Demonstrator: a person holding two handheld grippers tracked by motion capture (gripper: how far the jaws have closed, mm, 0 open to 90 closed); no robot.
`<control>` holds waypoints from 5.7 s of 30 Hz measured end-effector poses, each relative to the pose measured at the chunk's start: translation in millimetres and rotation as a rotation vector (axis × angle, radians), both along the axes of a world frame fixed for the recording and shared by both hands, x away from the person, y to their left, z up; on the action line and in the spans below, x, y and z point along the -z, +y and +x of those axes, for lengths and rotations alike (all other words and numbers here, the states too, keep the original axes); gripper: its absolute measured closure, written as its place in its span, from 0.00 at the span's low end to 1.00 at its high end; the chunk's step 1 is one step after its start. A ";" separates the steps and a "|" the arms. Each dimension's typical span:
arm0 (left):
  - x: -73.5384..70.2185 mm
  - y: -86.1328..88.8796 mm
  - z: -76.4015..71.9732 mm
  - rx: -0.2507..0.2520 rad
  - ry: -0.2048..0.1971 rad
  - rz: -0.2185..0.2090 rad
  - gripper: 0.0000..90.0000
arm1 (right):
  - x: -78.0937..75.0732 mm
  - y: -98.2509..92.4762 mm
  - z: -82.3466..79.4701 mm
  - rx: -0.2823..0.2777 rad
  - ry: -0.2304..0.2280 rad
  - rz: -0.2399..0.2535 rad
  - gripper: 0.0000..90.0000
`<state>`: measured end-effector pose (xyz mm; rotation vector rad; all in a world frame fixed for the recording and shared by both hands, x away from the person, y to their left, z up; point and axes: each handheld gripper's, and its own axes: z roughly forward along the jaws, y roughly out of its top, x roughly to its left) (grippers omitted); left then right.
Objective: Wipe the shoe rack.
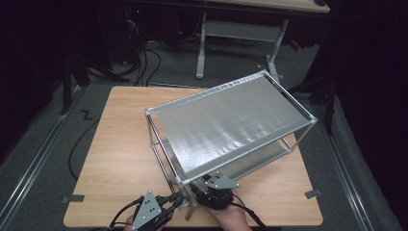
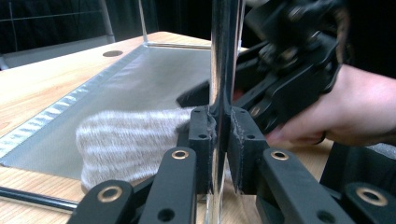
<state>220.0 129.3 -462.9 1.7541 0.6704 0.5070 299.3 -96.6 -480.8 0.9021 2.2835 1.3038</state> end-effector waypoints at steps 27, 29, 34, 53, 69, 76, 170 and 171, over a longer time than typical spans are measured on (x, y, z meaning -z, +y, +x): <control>1.9 0.8 -0.6 -0.008 0.009 -0.026 0.89 | 17.6 -18.1 13.8 0.039 0.034 -0.122 0.61; 1.9 0.7 -0.7 -0.009 0.010 -0.026 0.89 | 17.5 -24.4 17.2 0.059 0.034 -0.122 0.61; 2.2 1.0 -0.7 -0.010 0.017 -0.036 0.89 | 17.0 -45.4 28.0 0.110 0.028 -0.131 0.61; 1.4 8.4 -6.0 -0.022 0.029 -0.040 0.89 | 17.4 -136.1 65.9 0.396 -0.002 -0.134 0.59; 1.9 10.6 -8.0 -0.028 0.030 -0.046 0.89 | 15.1 -207.5 92.5 0.635 -0.013 -0.140 0.58; 2.4 12.4 -9.0 -0.028 0.030 -0.048 0.89 | 16.4 -214.7 101.5 0.669 -0.032 -0.152 0.65; 3.8 12.1 -5.6 -0.023 0.034 -0.067 0.88 | 14.8 -25.9 14.3 0.002 0.078 -0.146 0.49; 3.8 12.2 -5.5 -0.022 0.034 -0.068 0.88 | 15.6 -31.2 18.7 0.003 0.067 -0.146 0.49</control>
